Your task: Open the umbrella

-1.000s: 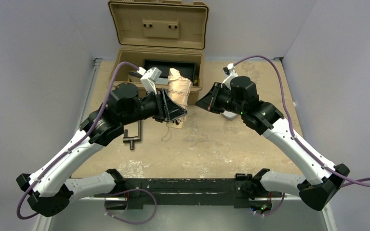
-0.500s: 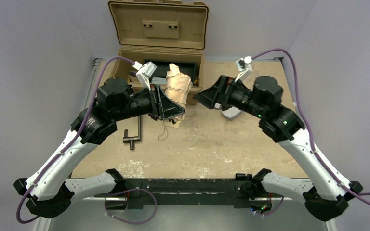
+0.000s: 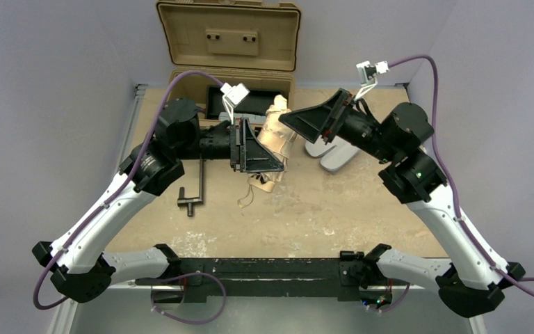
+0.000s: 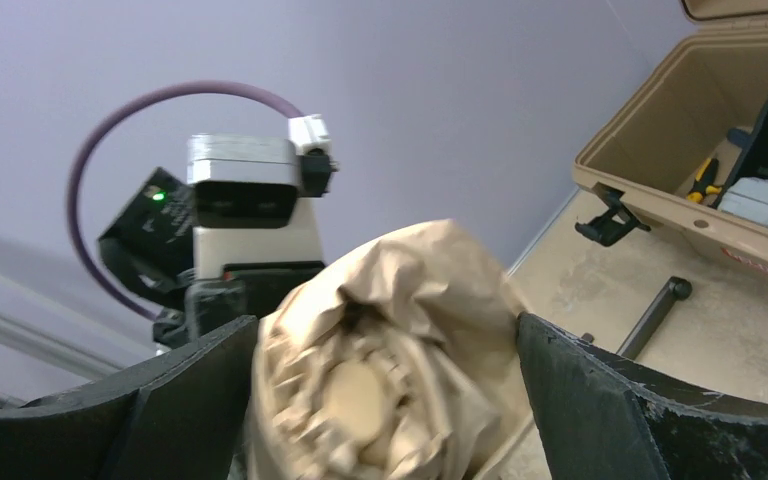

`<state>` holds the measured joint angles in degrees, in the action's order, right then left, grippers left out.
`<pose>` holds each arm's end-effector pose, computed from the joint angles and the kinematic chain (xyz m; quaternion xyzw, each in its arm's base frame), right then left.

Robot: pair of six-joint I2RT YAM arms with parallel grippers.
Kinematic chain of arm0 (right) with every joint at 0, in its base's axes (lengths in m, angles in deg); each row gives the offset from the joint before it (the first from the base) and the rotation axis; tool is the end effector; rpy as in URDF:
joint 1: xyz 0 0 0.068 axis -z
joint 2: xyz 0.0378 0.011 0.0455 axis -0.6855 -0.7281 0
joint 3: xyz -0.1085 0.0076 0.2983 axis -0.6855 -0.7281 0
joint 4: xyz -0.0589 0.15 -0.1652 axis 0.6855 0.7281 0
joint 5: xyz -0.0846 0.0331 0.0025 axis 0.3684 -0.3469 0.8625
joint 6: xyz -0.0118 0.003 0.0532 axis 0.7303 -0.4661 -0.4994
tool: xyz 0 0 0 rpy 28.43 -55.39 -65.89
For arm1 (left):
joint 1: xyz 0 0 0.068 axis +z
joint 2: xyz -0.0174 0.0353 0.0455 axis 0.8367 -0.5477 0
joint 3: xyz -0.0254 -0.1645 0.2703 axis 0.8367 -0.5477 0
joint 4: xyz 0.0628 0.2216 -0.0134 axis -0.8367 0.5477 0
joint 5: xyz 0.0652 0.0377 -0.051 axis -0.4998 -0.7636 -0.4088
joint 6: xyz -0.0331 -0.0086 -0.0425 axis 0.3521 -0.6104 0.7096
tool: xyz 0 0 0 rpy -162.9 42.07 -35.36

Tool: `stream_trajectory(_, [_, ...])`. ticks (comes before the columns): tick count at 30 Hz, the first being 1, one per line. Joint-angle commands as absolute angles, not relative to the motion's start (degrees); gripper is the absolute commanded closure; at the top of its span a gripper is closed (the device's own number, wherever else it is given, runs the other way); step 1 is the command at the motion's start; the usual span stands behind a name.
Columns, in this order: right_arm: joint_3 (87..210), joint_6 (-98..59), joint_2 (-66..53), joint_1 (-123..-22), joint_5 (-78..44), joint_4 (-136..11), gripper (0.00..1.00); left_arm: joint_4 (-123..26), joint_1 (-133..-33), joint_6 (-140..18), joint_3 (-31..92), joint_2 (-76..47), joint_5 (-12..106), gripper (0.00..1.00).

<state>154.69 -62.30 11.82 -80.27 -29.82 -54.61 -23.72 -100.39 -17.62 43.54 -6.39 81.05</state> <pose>0.1225 0.1084 0.5350 -0.0681 0.6389 0.6021 0.4739 0.1160 -0.1444 0.5123 0.1732 0.7087 -0.6506 0.2107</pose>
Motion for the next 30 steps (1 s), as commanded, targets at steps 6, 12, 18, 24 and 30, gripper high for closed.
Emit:
stream_trajectory(6, [155.9, -63.23, 11.1, -80.1, -34.5, -59.57, 0.08, -37.06, -101.27, -12.91, 48.12, -8.55, 87.47, 1.0])
stream_trajectory(12, [156.23, -62.41, 12.22, -80.1, -35.59, -58.94, 1.0, -26.37, -100.97, -18.19, 51.19, -9.26, 83.78, 0.46])
stream_trajectory(18, [177.5, -47.17, 4.13, -80.14, -14.44, -34.62, 1.0, 6.59, -99.44, -34.53, 60.29, -5.99, 57.71, 0.0])
stream_trajectory(24, [187.98, -43.84, 0.17, -80.19, -5.06, -27.8, 1.0, 6.32, -99.46, -36.05, 53.48, 1.66, 46.03, 0.0])
stream_trajectory(30, [184.79, -47.4, 0.15, -80.12, -9.59, -32.68, 1.0, -9.77, -103.73, -35.58, 42.56, 6.13, 47.06, 0.0])
